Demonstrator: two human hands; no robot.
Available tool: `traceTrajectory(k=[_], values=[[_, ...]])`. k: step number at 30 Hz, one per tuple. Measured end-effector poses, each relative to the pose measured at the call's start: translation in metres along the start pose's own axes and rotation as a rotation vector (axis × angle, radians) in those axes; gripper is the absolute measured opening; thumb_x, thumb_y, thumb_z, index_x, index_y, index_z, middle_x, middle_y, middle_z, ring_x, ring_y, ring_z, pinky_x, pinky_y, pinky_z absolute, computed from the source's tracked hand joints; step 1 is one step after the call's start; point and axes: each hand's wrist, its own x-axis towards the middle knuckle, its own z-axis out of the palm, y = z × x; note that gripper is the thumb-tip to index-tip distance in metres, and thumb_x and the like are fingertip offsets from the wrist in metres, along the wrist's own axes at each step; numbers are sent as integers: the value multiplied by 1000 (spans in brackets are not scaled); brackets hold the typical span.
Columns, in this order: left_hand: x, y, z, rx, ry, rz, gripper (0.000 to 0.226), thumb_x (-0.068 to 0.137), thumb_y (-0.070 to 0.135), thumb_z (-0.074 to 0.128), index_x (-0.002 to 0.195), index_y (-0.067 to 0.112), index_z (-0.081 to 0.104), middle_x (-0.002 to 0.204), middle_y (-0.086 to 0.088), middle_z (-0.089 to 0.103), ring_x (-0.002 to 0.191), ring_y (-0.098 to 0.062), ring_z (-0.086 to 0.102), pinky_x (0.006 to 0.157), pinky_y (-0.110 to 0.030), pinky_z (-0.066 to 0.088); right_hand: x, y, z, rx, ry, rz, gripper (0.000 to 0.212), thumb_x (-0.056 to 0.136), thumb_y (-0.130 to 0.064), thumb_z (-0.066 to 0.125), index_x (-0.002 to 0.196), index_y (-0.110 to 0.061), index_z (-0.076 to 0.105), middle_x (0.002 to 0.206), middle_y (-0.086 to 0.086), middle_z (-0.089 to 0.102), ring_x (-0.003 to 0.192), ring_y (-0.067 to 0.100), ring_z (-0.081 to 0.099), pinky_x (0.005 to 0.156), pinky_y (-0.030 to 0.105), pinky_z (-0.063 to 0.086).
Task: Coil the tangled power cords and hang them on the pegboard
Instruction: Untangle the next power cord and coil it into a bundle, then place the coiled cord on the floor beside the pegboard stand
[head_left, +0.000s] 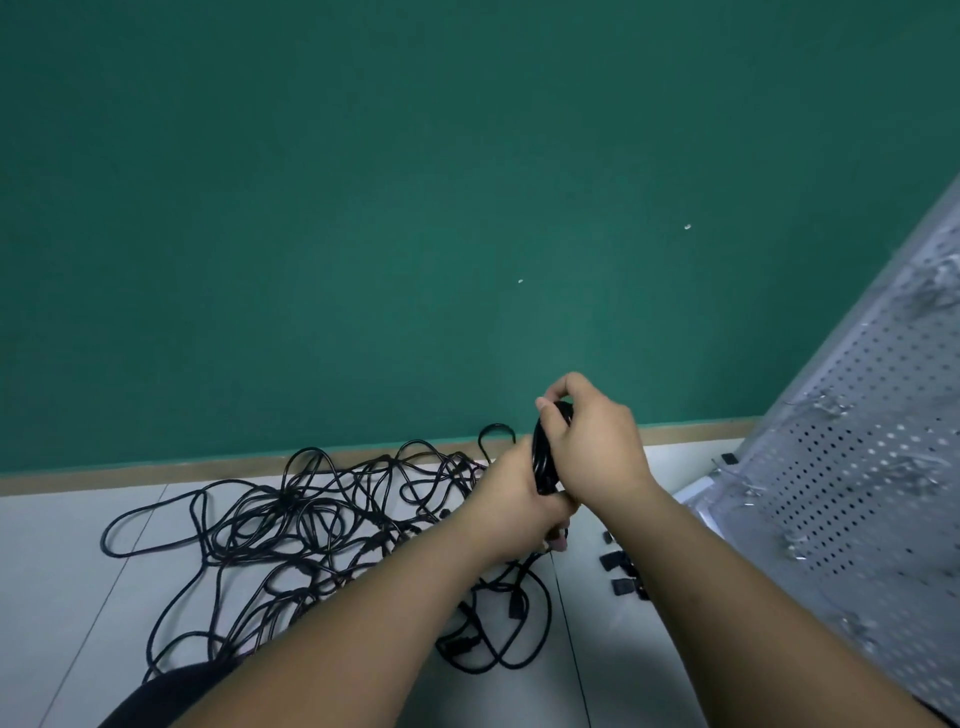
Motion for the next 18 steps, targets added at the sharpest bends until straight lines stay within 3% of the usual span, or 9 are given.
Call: traceTrajectory(k=[1, 3, 6, 8, 10, 12, 15, 18], values=[[1, -3, 2, -74, -36, -21, 30, 90, 7, 63, 113, 25, 54, 82, -9, 67, 58, -22, 68, 50, -33, 54, 1, 7, 0, 10, -35, 34, 18, 108, -40, 53, 102, -24, 61, 85, 1, 70, 83, 25, 62, 69, 34, 41], [4, -10, 6, 42, -27, 17, 29, 89, 11, 60, 113, 25, 52, 86, -6, 65, 59, -21, 66, 52, -35, 54, 2, 21, 1, 33, -88, 84, 27, 109, -40, 50, 95, -21, 62, 83, 2, 71, 86, 27, 64, 70, 35, 41], [6, -17, 15, 608, 61, 130, 28, 91, 23, 56, 116, 22, 45, 89, -4, 64, 76, -28, 64, 65, -43, 53, -7, 38, 0, 109, -67, 196, 33, 110, -40, 49, 87, -19, 59, 81, 4, 70, 84, 29, 63, 69, 36, 44], [7, -24, 26, 855, 93, 229, 31, 94, 23, 54, 121, 17, 40, 90, -9, 66, 81, -36, 64, 69, -46, 53, -16, 51, 2, 187, -37, 285, 35, 110, -40, 49, 87, -16, 61, 82, 7, 69, 81, 31, 64, 71, 39, 51], [7, -32, 41, 827, 101, 244, 28, 97, 26, 56, 119, 19, 39, 93, -6, 67, 85, -35, 65, 70, -45, 52, -26, 66, 4, 285, -15, 337, 32, 109, -41, 52, 92, -18, 64, 82, 6, 72, 79, 29, 67, 76, 44, 56], [10, -39, 55, 633, 72, 126, 30, 97, 38, 64, 116, 25, 44, 95, 1, 67, 86, -25, 66, 70, -42, 53, -38, 80, 2, 465, -13, 410, 23, 104, -49, 58, 103, -27, 64, 83, 3, 75, 73, 23, 68, 74, 46, 59], [15, -54, 70, 506, -23, -45, 45, 86, 57, 76, 110, 29, 51, 94, 7, 67, 83, -15, 65, 68, -35, 52, -64, 104, 4, 655, -35, 575, 31, 100, -54, 64, 120, -31, 61, 85, 4, 73, 74, 19, 67, 61, 35, 55], [18, -73, 88, 546, -183, -92, 48, 84, 49, 82, 111, 28, 47, 100, 7, 65, 89, -14, 64, 71, -34, 51, -94, 134, 23, 623, -19, 625, 36, 92, -57, 69, 99, -22, 72, 81, 1, 72, 84, 26, 71, 82, 54, 62]])
